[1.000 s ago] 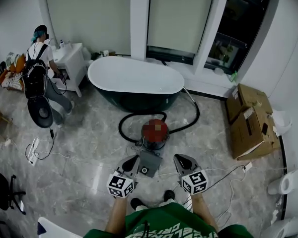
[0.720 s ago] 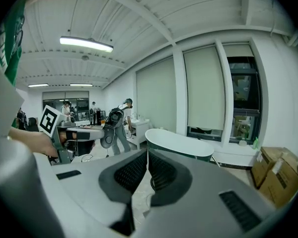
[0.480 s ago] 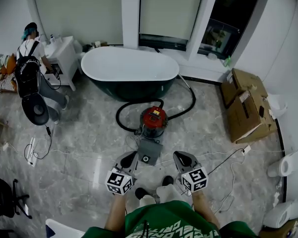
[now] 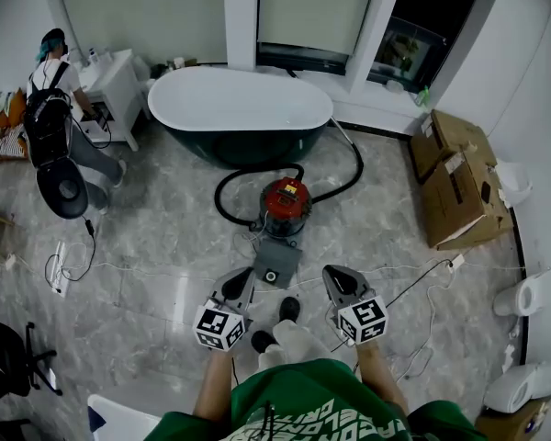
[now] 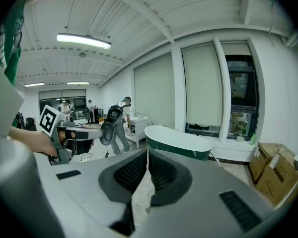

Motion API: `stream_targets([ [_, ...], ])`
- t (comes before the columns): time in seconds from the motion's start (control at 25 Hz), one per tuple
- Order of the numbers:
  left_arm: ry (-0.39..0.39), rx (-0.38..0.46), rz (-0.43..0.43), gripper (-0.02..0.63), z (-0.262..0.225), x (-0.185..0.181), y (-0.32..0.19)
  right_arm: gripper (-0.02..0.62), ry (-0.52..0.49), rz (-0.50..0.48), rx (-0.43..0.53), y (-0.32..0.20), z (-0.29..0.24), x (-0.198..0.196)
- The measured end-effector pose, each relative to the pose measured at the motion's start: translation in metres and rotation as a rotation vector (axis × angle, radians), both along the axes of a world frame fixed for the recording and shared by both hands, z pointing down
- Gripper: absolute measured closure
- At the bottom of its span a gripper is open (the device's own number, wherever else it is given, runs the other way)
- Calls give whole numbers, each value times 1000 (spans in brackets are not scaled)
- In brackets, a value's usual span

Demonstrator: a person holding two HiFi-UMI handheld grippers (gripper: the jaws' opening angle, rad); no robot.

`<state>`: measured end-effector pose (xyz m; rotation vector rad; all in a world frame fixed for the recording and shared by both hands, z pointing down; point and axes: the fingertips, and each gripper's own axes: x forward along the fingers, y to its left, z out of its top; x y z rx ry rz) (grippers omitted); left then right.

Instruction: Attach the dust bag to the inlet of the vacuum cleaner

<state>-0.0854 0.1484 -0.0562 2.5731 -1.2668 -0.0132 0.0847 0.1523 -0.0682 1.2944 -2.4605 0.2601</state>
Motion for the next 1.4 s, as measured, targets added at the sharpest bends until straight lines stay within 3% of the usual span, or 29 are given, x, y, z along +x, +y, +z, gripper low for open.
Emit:
stream_targets([
  [0.76,-27,13,-10,602,-8,1,-35,578,-32,-51,7,-40,-1,-10],
  [1.4,-99,39,50,603,-20,34,-117,586,-107,-80,17,-121,1,8],
])
